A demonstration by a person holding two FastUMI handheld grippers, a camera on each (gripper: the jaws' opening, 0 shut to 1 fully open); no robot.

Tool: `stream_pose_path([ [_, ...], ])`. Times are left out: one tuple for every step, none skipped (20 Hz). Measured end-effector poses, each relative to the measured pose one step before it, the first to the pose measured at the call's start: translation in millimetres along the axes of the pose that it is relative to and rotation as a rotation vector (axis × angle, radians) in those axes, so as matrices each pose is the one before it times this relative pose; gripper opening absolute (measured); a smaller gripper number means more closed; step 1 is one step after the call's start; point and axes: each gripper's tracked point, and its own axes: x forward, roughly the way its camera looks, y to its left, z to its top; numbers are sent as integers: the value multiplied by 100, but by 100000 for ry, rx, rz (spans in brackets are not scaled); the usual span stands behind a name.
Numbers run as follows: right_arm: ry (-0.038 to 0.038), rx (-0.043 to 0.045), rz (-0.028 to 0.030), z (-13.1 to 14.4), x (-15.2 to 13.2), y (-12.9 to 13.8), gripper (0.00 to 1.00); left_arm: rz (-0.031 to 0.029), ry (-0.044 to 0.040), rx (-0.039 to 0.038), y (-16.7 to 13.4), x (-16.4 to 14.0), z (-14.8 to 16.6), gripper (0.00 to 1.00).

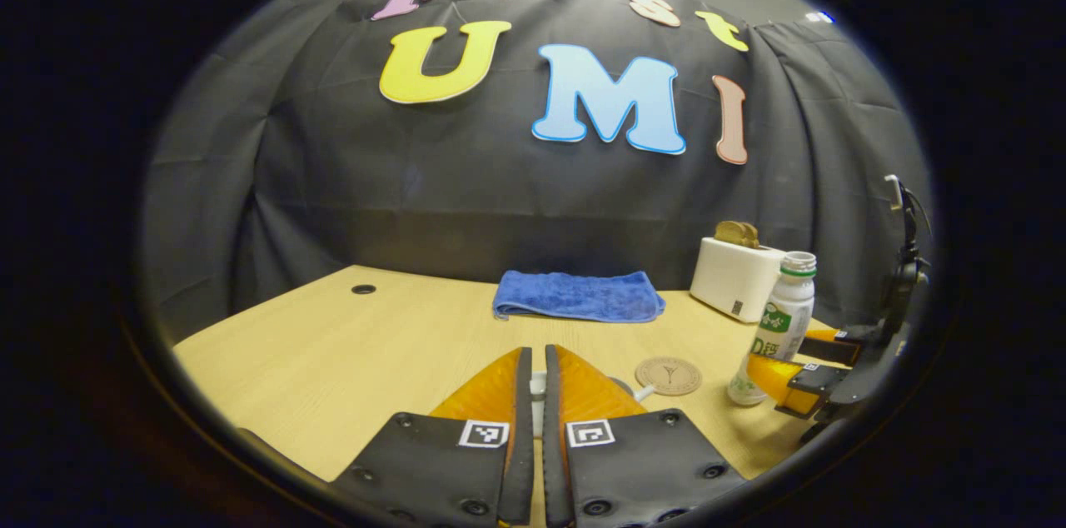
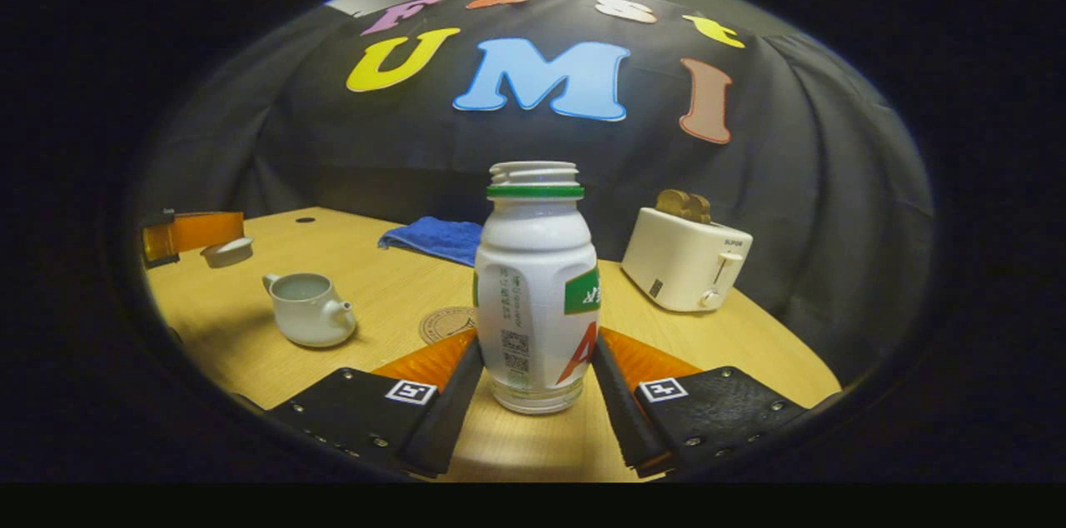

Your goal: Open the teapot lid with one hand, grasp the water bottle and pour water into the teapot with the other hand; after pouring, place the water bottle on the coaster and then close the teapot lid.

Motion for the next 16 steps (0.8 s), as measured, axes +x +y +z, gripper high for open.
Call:
stream_pose_path([
  [-132, -6468, -1580, 461, 8, 22, 74, 483, -283, 71, 393, -4, 54, 15],
  [-253, -8773, -1397, 520, 158, 33, 74, 587, -88, 50, 522, -217, -28, 15],
  [-387, -6274, -1012, 453, 133, 108, 74, 494, -87, -7, 419, -99, -11, 15],
  [-470, -5820, -670, 525, 161, 167, 74, 461, -32, -71, 424, -158, 35, 15],
  [-178, -5606, -917, 342, 152, 64, 74, 502, 146, -90, 440, -74, -136, 12],
  [-849, -5349, -1016, 636, 101, 70, 74, 464, 58, -104, 382, -99, -73, 12],
  [-512, -5478, -956, 494, 169, 40, 74, 506, 85, -184, 404, -83, -161, 12],
  [-1175, -6199, -1143, 702, 195, 44, 74, 618, 294, -91, 540, -177, -132, 12],
  [-1159, -4085, -946, 531, 113, -17, 74, 644, 80, 56, 465, -48, -59, 12],
  [-1028, -4227, -738, 530, 88, 84, 74, 773, 9, 99, 531, -78, -87, 15],
  [-796, -4464, -984, 433, 79, -23, 74, 796, -33, 3, 476, -44, 1, 12],
  [-871, -4607, -865, 434, 117, 45, 74, 729, -22, -70, 468, -74, -119, 15],
  [-828, -4571, -564, 401, 86, 54, 74, 548, 87, -174, 469, -94, 44, 15],
  [-519, -4068, -397, 298, 98, 148, 74, 430, 48, -208, 206, 41, -195, 15],
  [-268, -4101, -587, 226, 93, -22, 74, 390, 174, -252, 317, -89, -76, 12],
  [246, -4500, -915, 266, 235, -92, 74, 330, 179, -314, 362, -46, -142, 12],
])
